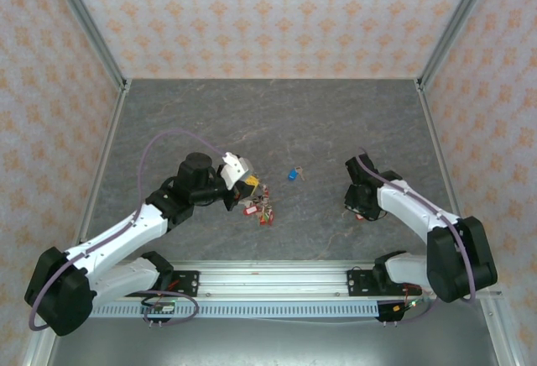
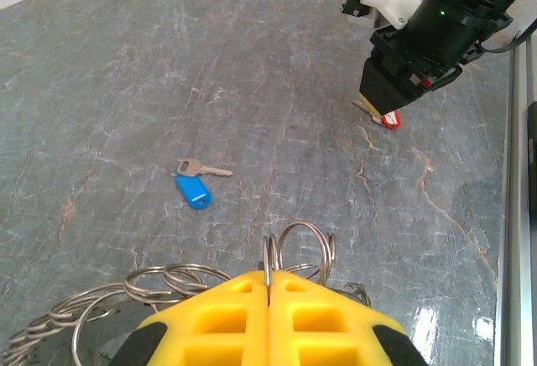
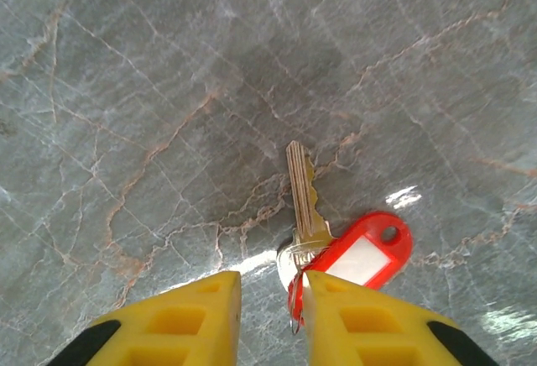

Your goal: Put the keys on the keyring

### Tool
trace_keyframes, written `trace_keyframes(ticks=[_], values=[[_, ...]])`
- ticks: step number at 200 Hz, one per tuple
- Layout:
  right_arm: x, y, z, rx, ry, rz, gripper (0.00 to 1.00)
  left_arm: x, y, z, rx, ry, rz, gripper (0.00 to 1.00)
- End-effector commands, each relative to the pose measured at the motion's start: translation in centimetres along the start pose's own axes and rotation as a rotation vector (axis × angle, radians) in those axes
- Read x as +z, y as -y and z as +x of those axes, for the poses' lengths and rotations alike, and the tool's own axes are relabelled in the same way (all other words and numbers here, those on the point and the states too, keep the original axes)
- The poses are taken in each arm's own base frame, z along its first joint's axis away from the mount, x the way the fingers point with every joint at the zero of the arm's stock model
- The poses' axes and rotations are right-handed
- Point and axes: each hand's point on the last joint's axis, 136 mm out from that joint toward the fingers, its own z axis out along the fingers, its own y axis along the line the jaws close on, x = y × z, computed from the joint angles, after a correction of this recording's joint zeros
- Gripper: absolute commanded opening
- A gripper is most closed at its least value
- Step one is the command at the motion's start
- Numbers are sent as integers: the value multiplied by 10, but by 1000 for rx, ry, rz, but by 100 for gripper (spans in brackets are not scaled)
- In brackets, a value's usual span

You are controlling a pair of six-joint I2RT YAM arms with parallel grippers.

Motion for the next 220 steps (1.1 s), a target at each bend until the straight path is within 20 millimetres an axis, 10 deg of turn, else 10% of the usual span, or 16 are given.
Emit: trace_keyframes(ticks=[1,144,220], values=[[4,8,11,-14,-52,33,23,-2,-2,-27,34,77,-6,0],[4,2,8,-43,-62,45,8,-6,-1,-27,31,70,-10,0],[2,-77,13,-271,-96,-152,5,-6,-2,-29,18,70,-17,0]])
